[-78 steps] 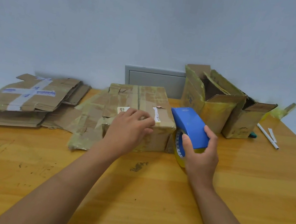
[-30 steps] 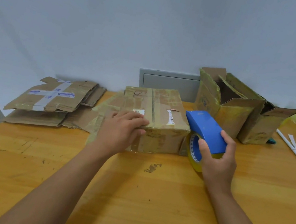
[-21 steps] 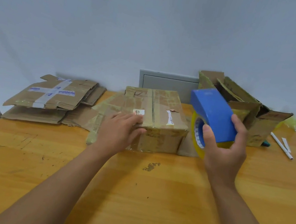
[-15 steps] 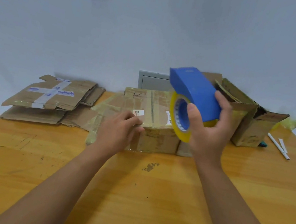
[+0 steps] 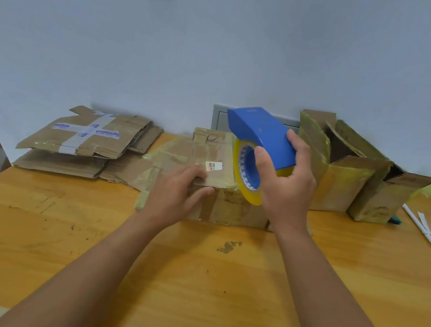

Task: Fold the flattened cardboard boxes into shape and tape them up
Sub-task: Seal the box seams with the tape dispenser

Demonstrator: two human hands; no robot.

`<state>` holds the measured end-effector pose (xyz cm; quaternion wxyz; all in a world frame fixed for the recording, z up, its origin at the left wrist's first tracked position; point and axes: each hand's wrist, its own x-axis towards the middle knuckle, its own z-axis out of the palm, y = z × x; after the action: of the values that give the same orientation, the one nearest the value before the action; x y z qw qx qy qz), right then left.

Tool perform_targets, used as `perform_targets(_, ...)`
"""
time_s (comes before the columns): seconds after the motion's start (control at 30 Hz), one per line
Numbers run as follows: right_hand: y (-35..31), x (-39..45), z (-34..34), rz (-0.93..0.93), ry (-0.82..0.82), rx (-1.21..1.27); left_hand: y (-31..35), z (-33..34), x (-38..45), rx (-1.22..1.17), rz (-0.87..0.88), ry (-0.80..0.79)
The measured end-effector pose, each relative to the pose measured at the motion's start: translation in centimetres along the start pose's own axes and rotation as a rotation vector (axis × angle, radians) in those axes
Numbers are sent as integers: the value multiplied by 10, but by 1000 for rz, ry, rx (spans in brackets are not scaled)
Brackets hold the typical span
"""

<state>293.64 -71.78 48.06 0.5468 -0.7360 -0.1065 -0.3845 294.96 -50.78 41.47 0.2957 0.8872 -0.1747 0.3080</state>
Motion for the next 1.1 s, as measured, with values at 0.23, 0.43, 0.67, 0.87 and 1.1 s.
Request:
perform_targets(0.23,0,5,1,8,-12,-3,-9,-1,-5,-139,-99,-11)
perform_targets(0.43,1,10,2,13,-16,-15,-18,-10,-8,-245,-123,-20)
perform_targets(0.67,1,14,2,22,-20,-44,-22,-13,-9,-265,-112,-78)
perform_targets(0.87,3,13,3,16,-5,-48,-28,-17,-9,-498,-196,-150)
perform_targets(1.1,3,15,4,16,3,-42,-29,-18,-19,-758,-343,-125)
